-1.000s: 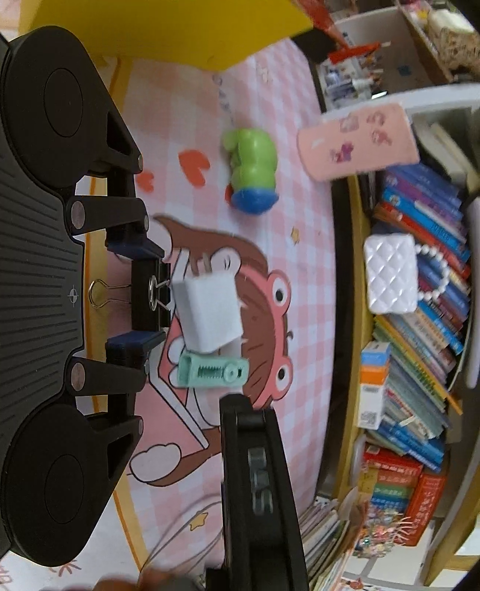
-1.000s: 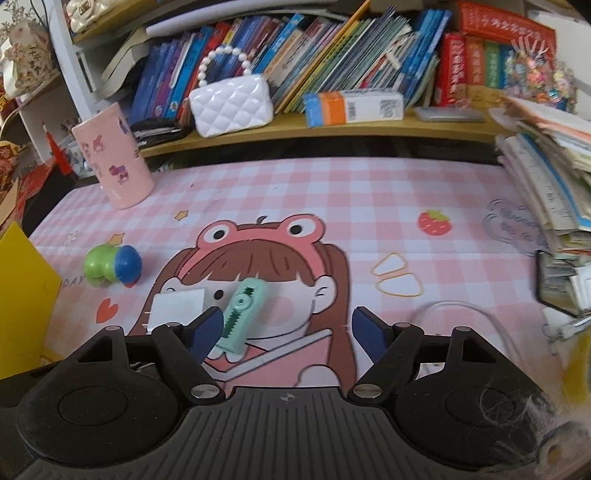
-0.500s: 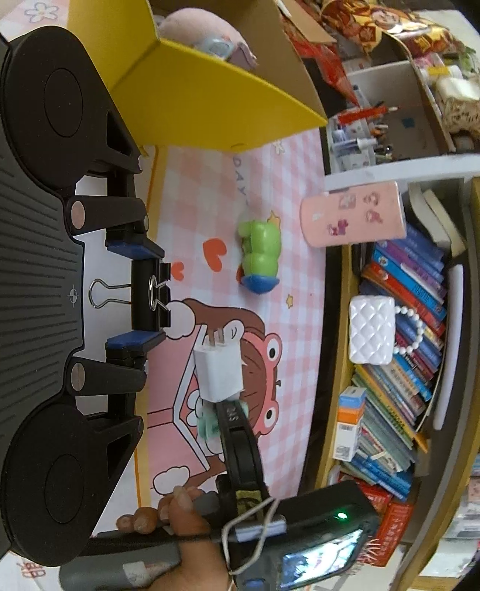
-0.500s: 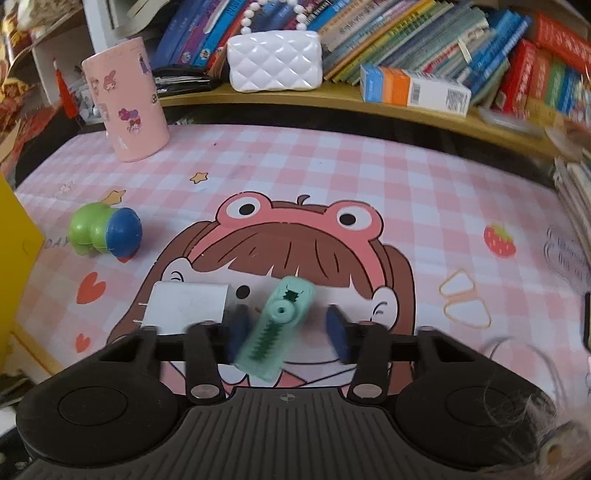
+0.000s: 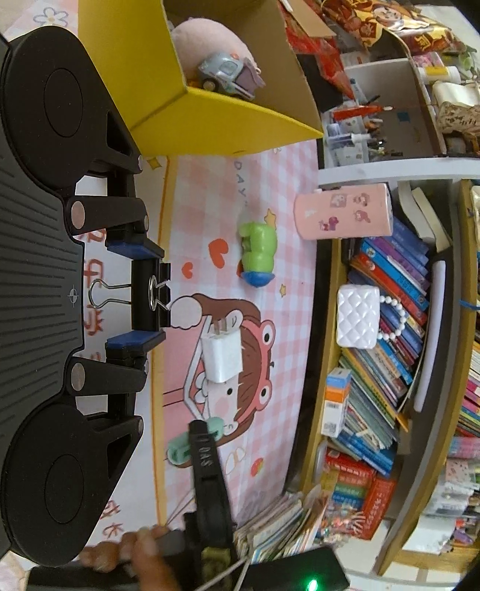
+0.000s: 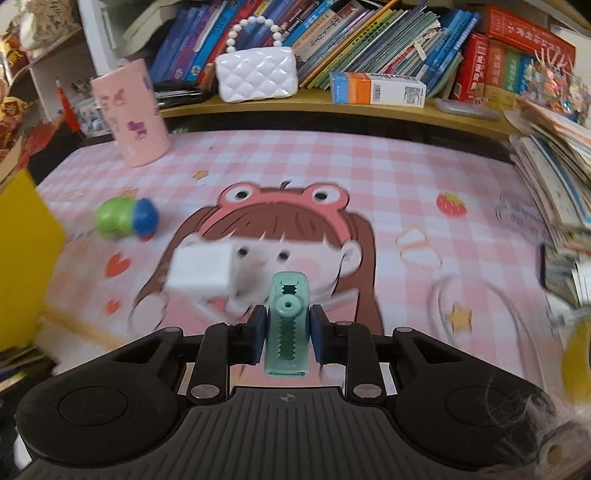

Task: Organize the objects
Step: 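Grasp the black binder clip with the left tool while the right tool grasps the mint-green clip, then carry the black binder clip and mint-green clip over the yellow box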

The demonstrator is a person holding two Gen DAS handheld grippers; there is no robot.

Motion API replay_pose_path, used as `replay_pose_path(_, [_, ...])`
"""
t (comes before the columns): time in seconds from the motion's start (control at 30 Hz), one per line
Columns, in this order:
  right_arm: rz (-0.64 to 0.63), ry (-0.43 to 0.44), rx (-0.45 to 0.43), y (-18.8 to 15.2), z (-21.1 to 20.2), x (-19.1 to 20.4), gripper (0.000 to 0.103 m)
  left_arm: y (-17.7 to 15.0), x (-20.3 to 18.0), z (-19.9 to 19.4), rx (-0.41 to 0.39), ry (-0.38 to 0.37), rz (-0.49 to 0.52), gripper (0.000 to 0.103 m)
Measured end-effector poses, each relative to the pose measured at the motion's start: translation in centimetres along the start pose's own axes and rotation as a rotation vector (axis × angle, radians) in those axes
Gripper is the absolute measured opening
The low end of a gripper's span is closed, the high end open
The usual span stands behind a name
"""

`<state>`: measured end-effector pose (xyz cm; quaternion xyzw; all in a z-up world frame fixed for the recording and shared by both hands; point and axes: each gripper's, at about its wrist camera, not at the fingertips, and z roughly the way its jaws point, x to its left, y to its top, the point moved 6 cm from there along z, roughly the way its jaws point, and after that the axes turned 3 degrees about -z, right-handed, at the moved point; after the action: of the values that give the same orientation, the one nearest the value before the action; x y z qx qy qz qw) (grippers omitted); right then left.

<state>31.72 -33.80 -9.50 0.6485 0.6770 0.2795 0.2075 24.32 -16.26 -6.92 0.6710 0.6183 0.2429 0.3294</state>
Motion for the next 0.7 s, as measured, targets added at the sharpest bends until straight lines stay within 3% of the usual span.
replay_pose_path(0.37, [-0.005, 0.044, -0.004, -4.9, -6.0, 6.0, 0.023, -2.4, 3.3, -4.0, -0.014, -0.033, -0.006, 0.038])
replay_pose_path(0.7, [-0.073, 0.118, 0.026, -8.6, -8.5, 13.4, 0.023, -5.2, 9.4, -8.0, -0.027, 0.042, -0.075, 0.038])
